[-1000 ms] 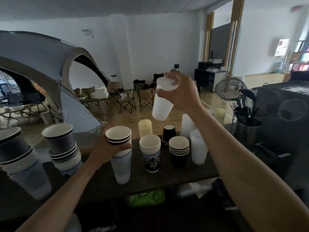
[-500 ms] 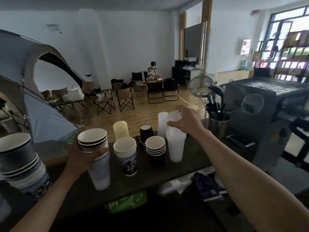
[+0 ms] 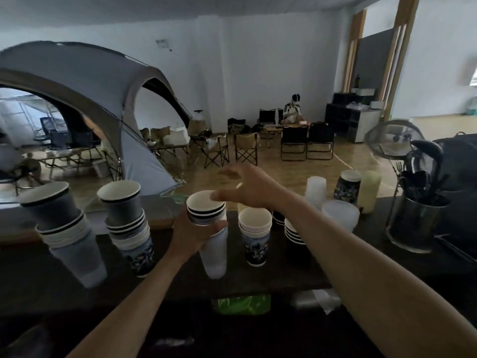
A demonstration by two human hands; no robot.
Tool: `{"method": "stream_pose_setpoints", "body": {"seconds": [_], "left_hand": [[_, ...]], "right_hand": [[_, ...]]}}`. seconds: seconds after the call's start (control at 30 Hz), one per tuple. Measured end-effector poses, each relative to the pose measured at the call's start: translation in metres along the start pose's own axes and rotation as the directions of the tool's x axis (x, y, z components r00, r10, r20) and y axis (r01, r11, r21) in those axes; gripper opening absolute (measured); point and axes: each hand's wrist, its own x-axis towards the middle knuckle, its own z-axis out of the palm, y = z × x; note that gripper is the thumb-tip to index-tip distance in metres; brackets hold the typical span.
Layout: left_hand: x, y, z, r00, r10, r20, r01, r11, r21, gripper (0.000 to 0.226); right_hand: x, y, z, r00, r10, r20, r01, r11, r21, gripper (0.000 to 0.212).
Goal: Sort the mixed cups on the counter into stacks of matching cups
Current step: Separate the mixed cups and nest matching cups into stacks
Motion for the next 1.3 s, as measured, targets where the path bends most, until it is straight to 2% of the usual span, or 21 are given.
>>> {"method": "stream_pose_setpoints", "body": {"seconds": [0.13,0.23,0.33,0.47,0.57,0.63,0.73,0.8,0.9,1.2,1.3], "left_hand": [[-0.002,0.003,-0.003,1.0,-0.025,0.014,0.026,0.998,-0.053,0.066],[-0.003,0.005,-0.005,0.998,-0.067,-0.001,0.066,0.997,-0.046,0.076],[-0.005,0.009,-0.004,0.999,-0.042,0.016,0.043,0.999,-0.034,0.063],[-0.003,0.008,-0.004,0.999,0.004,0.034,-0.003,1.0,-0.009,0.069],[-0.003,0.006,-0.006,0.999,0.002,0.042,-0.004,0.999,0.041,0.065],[-0.002,0.001,-0.007,0.998,0.019,0.053,-0.021,0.999,0.044,0.064],[0.001,-0.003,-0.006,0.998,0.009,0.069,-0.012,0.999,0.03,0.065],[0.002,-0.008,-0.005,0.997,-0.002,0.076,0.0,0.999,0.033,0.071],[0.004,-0.011,-0.005,0.995,0.002,0.098,-0.005,1.0,0.023,0.077],[0.001,-0.004,-0.006,0.992,-0.038,0.124,0.041,0.999,-0.028,0.079],[0.001,-0.004,-0.004,0.99,-0.057,0.126,0.061,0.997,-0.036,0.077]], "right_hand": [[0.017,-0.013,0.042,0.995,-0.045,0.086,0.052,0.996,-0.079,0.07],[0.021,-0.011,0.046,0.998,-0.02,0.057,0.021,1.0,-0.015,0.069],[0.02,-0.009,0.041,0.998,-0.007,0.056,0.005,0.999,0.048,0.069],[0.018,-0.006,0.033,0.998,0.03,-0.048,-0.021,0.986,0.166,0.066],[0.016,-0.009,-0.003,0.987,0.023,-0.157,0.02,0.964,0.266,0.063],[0.008,-0.002,-0.034,0.979,0.022,-0.205,0.018,0.981,0.195,0.068],[-0.009,0.032,-0.065,0.973,0.126,-0.195,-0.14,0.988,-0.061,0.077],[-0.021,0.06,-0.073,0.962,0.222,-0.159,-0.255,0.941,-0.224,0.086],[-0.036,0.096,-0.068,0.926,0.346,-0.151,-0.377,0.869,-0.321,0.087],[-0.05,0.14,-0.024,0.921,0.389,-0.006,-0.337,0.789,-0.514,0.083],[-0.049,0.148,-0.021,0.898,0.439,0.046,-0.342,0.757,-0.557,0.086]]}}
